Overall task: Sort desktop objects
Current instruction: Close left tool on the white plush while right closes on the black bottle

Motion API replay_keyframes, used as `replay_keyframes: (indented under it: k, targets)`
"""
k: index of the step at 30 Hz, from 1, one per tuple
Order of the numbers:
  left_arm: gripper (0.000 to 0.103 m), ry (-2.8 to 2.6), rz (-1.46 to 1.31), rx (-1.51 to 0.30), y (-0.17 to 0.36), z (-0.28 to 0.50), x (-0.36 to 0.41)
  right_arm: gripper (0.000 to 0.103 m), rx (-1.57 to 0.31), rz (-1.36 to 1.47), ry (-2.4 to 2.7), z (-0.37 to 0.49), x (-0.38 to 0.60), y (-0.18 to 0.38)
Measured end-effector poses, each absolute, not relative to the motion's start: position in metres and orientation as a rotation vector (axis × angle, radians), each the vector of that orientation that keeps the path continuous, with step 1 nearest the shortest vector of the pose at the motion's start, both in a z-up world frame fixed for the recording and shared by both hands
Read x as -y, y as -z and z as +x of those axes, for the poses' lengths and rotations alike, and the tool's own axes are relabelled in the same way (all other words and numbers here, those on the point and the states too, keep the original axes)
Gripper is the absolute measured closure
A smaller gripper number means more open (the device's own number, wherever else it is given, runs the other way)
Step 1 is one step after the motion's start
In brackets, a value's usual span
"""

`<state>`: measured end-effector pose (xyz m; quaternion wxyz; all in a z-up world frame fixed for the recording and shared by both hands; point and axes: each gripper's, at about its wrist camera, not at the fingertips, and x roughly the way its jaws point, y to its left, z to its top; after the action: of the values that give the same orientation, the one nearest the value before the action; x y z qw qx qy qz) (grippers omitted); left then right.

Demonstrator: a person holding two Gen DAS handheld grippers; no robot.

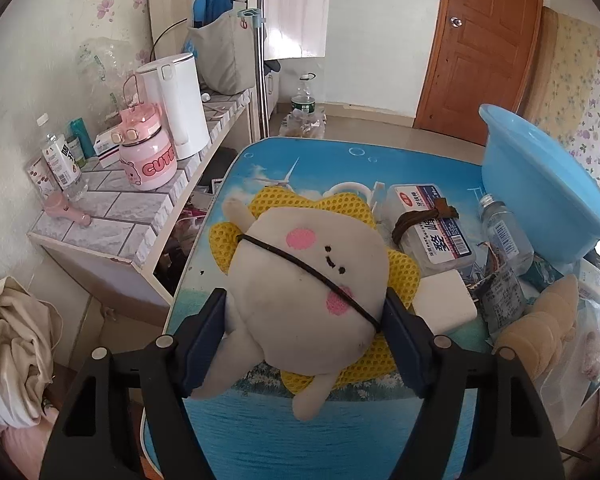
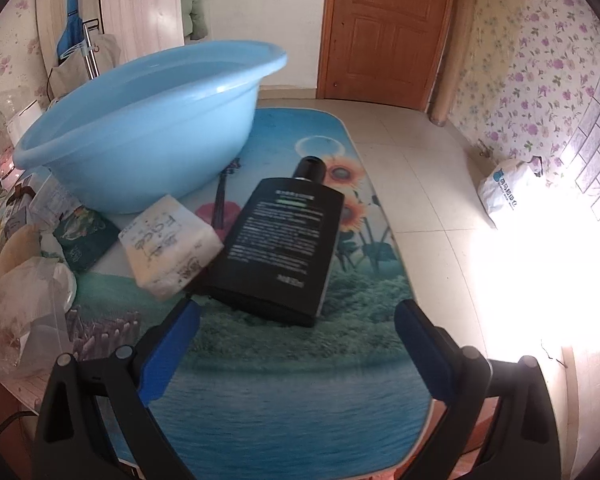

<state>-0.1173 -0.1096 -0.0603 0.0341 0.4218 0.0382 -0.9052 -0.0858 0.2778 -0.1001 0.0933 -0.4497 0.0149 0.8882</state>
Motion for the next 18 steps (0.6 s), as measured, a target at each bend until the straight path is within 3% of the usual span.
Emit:
replay_keyframes:
  k: [8,9,10,18]
  targets:
    - [0.029,2.777,1.333,-0.147,0.056,-0.096,0.106,0.005,-0.03,-1.314,-2.646,-0.104,-0.281,0.107]
    - [0.029,2.778,1.339,-0.135,0.057,-0.094,0.103,0.014,-0.048,-1.304,-2.665,-0.103,-0.282,0.107]
    - [0.029,2.777,1.345,-0.123,0.058,-0.091,0.101,0.034,-0.07,-1.297,-2.681,-0.103,-0.284,0.105]
    - [0.028,2.782,1.375,-0.11,0.056,-0.072,0.091,0.038,-0.05,-1.316,-2.726,-0.079,-0.286,0.099]
